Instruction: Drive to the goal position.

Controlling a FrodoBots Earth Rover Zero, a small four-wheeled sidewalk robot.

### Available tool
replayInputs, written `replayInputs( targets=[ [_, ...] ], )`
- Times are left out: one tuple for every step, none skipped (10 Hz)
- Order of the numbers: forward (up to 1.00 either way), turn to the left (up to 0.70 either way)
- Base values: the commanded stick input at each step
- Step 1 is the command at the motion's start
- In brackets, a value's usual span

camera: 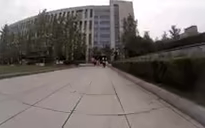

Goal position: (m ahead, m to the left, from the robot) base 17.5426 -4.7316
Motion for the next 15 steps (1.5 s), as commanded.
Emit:
replayInputs(
  targets=[
    [0.70, 0.00],
    [0.70, 0.00],
    [0.70, 0.00],
    [0.70, 0.00],
    [0.70, 0.00],
    [0.70, 0.00],
    [0.70, 0.00],
    [0.70, 0.00],
    [0.70, 0.00],
    [0.70, 0.00],
    [0.70, 0.00],
    [0.70, 0.00],
    [0.70, -0.02],
    [0.70, -0.06],
    [0.70, -0.06]
  ],
)
